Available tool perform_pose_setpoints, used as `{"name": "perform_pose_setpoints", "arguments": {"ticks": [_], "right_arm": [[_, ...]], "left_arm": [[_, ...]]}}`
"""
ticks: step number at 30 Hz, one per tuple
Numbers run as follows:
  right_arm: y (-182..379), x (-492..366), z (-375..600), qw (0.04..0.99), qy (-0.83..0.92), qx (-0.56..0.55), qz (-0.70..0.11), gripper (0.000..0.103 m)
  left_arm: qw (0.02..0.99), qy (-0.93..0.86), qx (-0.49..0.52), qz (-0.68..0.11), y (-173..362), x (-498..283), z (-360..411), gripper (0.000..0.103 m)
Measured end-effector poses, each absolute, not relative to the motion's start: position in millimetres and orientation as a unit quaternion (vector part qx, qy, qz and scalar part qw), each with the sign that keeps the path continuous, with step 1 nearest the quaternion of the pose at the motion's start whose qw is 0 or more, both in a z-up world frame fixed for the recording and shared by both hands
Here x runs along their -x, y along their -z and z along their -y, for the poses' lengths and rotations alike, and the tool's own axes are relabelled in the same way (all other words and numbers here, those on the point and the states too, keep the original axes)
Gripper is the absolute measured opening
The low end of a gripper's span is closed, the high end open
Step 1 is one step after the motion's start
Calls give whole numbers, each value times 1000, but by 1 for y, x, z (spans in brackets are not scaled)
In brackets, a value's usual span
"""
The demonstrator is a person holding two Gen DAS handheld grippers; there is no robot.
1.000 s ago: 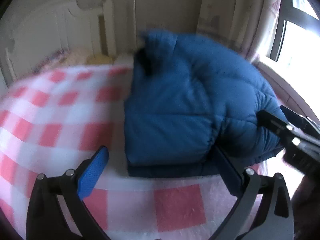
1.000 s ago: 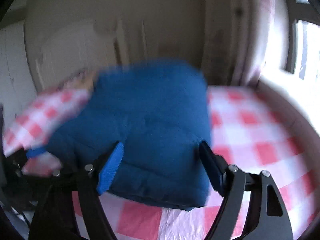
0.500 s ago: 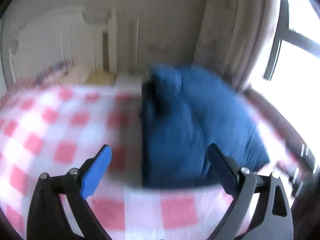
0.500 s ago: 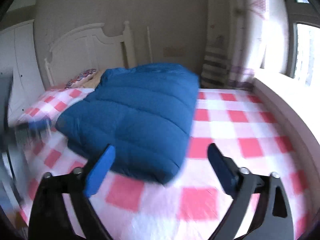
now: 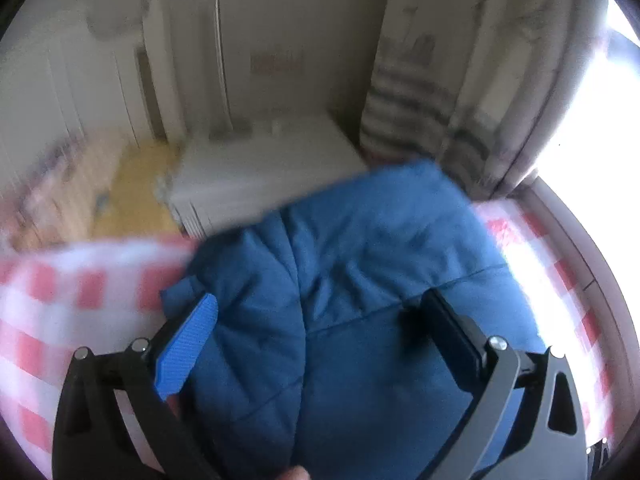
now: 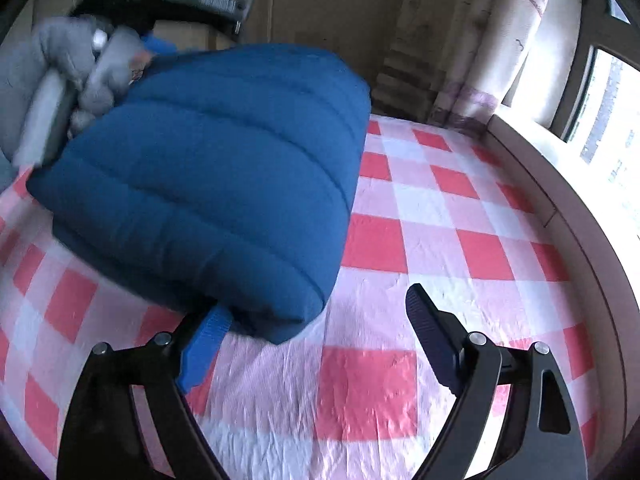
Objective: Fold large clothes
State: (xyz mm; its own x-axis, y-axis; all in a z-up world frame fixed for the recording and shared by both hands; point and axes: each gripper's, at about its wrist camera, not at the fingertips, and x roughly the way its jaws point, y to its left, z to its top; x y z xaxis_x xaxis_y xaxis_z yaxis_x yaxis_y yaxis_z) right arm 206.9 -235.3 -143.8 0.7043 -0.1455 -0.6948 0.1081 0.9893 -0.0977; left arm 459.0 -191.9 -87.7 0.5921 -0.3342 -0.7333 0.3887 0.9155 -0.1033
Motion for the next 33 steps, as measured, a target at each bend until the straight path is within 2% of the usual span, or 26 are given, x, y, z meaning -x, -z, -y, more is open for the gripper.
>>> {"name": "perform_pose_setpoints", "arguments": {"ticks": [2,3,4,5,7,9,13,18,22,29,32,33], "right_arm": [[141,-213,234,927,89,25,-362,89],[138,-215,233,930,94,29,-354,89],[130,-212,224,941,108,53,-317,83],[126,-209,216,945,117,74,-295,61],[113,-203,190,953,124,109,-252,46],[114,-205,188,955,125,108,-246,46],[138,-218,225,939,109,31,-326,46],[133,-219,241,924,77,-19,-375,46],[105,-190,232,935,64,-4,-349,46],[49,-208,196,965,43,46,-254,46],[61,-240,192,963,45,49,-260,47],[88,-262,186,946,38,71,-313,47]], "left_arm": [[895,207,-12,-395,100,-463,183,101],[897,204,-9,-392,103,-463,180,101],[899,200,-5,-389,106,-463,177,101],[902,195,5,-385,109,-463,171,101],[903,196,32,-380,114,-462,157,101],[896,207,65,-388,121,-467,141,101],[900,212,52,-377,120,-460,142,101],[900,210,51,-379,120,-461,143,101],[897,213,63,-381,122,-463,140,101],[899,211,61,-379,121,-459,141,101],[898,214,67,-379,122,-460,141,101],[898,217,70,-377,121,-459,141,101]]}}
